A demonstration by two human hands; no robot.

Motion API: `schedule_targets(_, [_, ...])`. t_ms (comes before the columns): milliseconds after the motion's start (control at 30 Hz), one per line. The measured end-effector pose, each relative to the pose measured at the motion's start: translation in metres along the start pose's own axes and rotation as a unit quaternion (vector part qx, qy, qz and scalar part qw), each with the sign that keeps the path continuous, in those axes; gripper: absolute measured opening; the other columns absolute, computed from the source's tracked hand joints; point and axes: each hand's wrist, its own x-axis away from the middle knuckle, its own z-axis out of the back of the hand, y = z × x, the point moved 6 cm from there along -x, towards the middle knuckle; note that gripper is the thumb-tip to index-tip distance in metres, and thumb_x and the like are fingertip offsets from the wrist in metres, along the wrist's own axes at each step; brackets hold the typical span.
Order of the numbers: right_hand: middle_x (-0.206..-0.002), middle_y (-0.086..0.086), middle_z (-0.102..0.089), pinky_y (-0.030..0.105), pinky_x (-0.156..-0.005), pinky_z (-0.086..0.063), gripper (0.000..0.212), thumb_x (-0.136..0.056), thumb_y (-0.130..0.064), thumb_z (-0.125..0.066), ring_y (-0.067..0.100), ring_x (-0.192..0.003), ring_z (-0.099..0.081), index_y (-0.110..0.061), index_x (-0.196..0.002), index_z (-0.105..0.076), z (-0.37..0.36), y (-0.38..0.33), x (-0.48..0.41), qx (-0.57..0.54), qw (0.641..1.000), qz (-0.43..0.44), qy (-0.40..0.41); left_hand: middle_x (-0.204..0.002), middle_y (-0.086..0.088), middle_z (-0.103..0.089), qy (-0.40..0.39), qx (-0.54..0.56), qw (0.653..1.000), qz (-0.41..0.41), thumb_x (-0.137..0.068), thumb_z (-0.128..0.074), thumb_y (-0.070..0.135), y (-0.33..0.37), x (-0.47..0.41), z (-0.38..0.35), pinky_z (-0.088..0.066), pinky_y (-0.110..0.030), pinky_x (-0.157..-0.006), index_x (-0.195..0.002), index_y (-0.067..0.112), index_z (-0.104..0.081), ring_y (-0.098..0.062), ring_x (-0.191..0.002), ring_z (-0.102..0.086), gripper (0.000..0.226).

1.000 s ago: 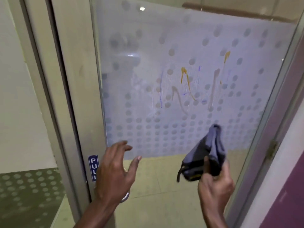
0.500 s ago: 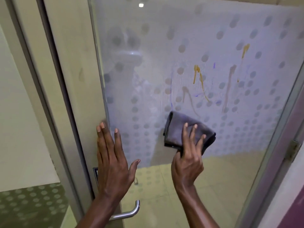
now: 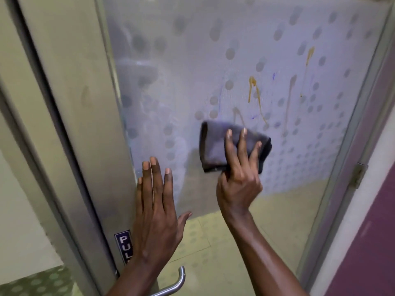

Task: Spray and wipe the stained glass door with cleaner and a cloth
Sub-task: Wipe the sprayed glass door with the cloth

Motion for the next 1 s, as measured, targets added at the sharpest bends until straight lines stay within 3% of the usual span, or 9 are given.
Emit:
schedule_targets(100, [-0.175,-0.001,-0.038,0.056,-0.112,-0.054,0.094,-0.077,0.001,-0.049,0.043,-0.165,-0.027,-0.035,-0.164,-0.045,0.005,-0.008,-0.028,-0.007,0.999,0.036,0.034,-0.184,-0.028,-0.001,-0.008,0.006,1.000,-0.010,-0.072,-0.098,0.050,0.006,-0.006,-0.004,-0.008,-0.054,-0.140,-0.172,-0.004,-0.019,-0.048,-0.172,-0.005,0.138])
schedule_targets(200, [-0.177,0.004,-0.034,0.060,-0.125,-0.040,0.095,-0.082,0.013,-0.048,0.047,-0.166,-0.019,-0.032,-0.166,-0.041,-0.003,0.000,0.008,0.013,0.995,0.099,0.028,-0.183,-0.029,-0.003,-0.014,-0.003,1.000,-0.005,-0.066,-0.102,0.041,0.008,-0.008,-0.009,-0.003,-0.052,-0.141,-0.171,-0.006,-0.019,-0.047,-0.172,-0.003,0.142])
schedule_targets(333, [-0.177,0.006,-0.035,0.065,-0.116,-0.049,0.107,-0.074,0.025,-0.043,0.051,-0.164,-0.022,-0.030,-0.165,-0.043,-0.018,0.030,0.100,0.043,0.992,0.115,-0.040,-0.182,-0.032,-0.001,-0.032,-0.036,0.999,-0.014,-0.059,-0.105,0.026,0.007,-0.008,-0.014,0.002,-0.051,-0.142,-0.171,-0.009,-0.018,-0.048,-0.172,0.001,0.145])
schedule_targets(400, [-0.175,0.005,-0.038,0.064,-0.114,-0.051,0.105,-0.075,0.023,-0.041,0.050,-0.163,-0.026,-0.031,-0.164,-0.046,-0.019,0.037,0.107,0.048,0.991,0.118,-0.052,-0.182,-0.032,-0.001,-0.035,-0.046,0.998,-0.009,-0.059,-0.106,0.029,0.007,-0.008,-0.013,0.000,-0.053,-0.141,-0.171,-0.008,-0.019,-0.049,-0.172,0.000,0.146])
schedule_targets(567, [-0.172,0.003,-0.044,0.056,-0.111,-0.055,0.077,-0.093,0.004,-0.042,0.048,-0.161,-0.032,-0.031,-0.161,-0.051,-0.001,0.026,0.012,0.025,0.995,0.092,0.015,-0.182,-0.034,-0.003,-0.041,-0.052,0.998,0.017,-0.064,-0.105,0.035,0.015,-0.009,-0.012,-0.008,-0.058,-0.139,-0.170,-0.010,-0.021,-0.050,-0.171,-0.002,0.142])
schedule_targets(700, [-0.171,-0.001,-0.046,0.057,-0.101,-0.061,0.086,-0.083,0.002,-0.043,0.043,-0.162,-0.034,-0.035,-0.159,-0.053,0.012,0.018,-0.063,-0.008,0.996,0.056,0.075,-0.182,-0.033,-0.001,-0.039,-0.054,0.997,0.035,-0.067,-0.103,0.036,0.022,-0.008,-0.009,-0.014,-0.064,-0.137,-0.170,-0.009,-0.019,-0.051,-0.171,-0.003,0.141])
schedule_targets(833, [-0.176,0.004,-0.037,0.060,-0.121,-0.046,0.092,-0.085,0.014,-0.050,0.046,-0.165,-0.022,-0.032,-0.164,-0.045,0.003,0.025,-0.012,0.022,0.992,0.117,0.048,-0.182,-0.032,-0.003,-0.024,-0.039,0.998,0.048,-0.066,-0.101,0.042,0.034,-0.013,-0.007,-0.006,-0.063,-0.139,-0.171,-0.007,-0.021,-0.051,-0.171,-0.004,0.140])
schedule_targets(900, [-0.175,0.007,-0.037,0.063,-0.121,-0.044,0.106,-0.073,0.025,-0.053,0.051,-0.164,-0.022,-0.029,-0.164,-0.046,-0.005,0.041,0.037,0.032,0.992,0.124,0.010,-0.183,-0.031,-0.004,-0.026,-0.033,0.999,0.028,-0.066,-0.102,0.027,0.044,-0.020,-0.009,-0.001,-0.056,-0.141,-0.171,-0.007,-0.021,-0.048,-0.172,-0.003,0.137])
schedule_targets(1000, [-0.172,0.006,-0.043,0.061,-0.110,-0.056,0.111,-0.068,0.031,-0.056,0.051,-0.161,-0.031,-0.030,-0.161,-0.051,-0.006,0.059,0.070,0.051,0.991,0.124,-0.017,-0.183,-0.030,-0.001,-0.040,-0.030,0.999,0.003,-0.064,-0.092,-0.003,0.053,-0.032,-0.012,0.000,-0.051,-0.142,-0.171,-0.007,-0.020,-0.046,-0.173,-0.001,0.129])
